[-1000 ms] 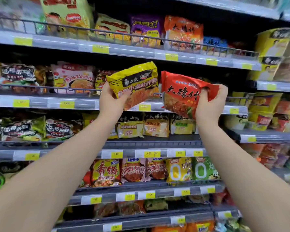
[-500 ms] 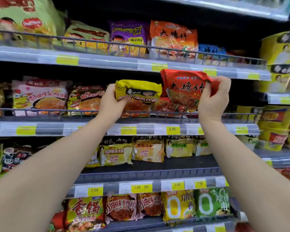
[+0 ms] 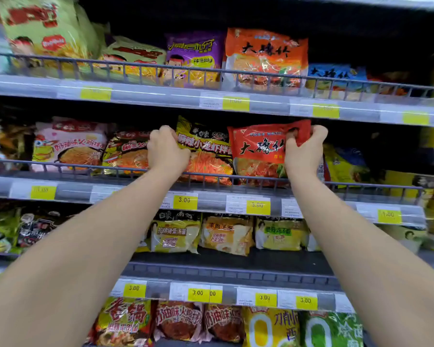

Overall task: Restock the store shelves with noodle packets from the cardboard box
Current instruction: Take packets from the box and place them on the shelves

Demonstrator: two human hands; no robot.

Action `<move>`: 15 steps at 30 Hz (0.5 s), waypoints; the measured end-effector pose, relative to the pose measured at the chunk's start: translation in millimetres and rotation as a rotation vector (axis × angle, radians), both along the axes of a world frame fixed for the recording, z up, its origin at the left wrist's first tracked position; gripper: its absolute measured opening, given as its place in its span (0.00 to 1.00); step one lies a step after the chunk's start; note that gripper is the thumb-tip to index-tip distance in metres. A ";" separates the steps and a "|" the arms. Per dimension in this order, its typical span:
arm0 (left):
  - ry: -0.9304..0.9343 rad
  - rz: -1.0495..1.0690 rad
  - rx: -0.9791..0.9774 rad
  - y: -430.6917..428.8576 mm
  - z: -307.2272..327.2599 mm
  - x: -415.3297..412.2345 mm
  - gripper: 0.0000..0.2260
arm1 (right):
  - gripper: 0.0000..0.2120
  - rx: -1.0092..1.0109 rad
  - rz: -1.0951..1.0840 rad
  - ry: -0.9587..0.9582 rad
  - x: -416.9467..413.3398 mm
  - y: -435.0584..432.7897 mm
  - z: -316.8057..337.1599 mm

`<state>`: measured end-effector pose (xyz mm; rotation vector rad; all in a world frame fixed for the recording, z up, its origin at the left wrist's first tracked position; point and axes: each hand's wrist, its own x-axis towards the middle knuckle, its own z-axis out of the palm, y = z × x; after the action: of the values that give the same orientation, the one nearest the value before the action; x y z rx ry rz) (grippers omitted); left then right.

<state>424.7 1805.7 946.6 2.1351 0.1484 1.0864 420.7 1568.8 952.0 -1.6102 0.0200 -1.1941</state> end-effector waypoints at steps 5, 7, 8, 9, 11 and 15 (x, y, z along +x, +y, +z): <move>-0.089 -0.090 0.070 -19.4 -9.7 -12.1 0.09 | 0.24 -0.377 -0.297 0.443 13.3 -18.9 -12.0; -0.100 -0.135 0.070 -29.5 -12.0 -15.2 0.09 | 0.26 -0.478 -0.249 0.518 12.2 -23.0 -17.8; -0.104 -0.155 0.067 -35.1 -12.9 -16.8 0.08 | 0.27 -0.513 -0.233 0.528 10.3 -23.3 -20.9; -0.108 -0.176 0.062 -40.4 -14.3 -17.9 0.08 | 0.27 -0.535 -0.229 0.513 7.0 -23.1 -23.7; -0.127 -0.219 0.050 -50.2 -18.4 -20.2 0.08 | 0.25 -0.541 -0.217 0.381 -2.4 -20.7 -30.9; -0.194 -0.320 -0.096 -65.9 -29.2 -31.7 0.08 | 0.12 -0.503 -0.068 0.054 -24.1 -9.1 -52.0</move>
<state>393.0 1739.8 917.4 1.8765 -0.2208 1.0633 396.6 1559.6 900.0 -2.0924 -0.2078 -1.2730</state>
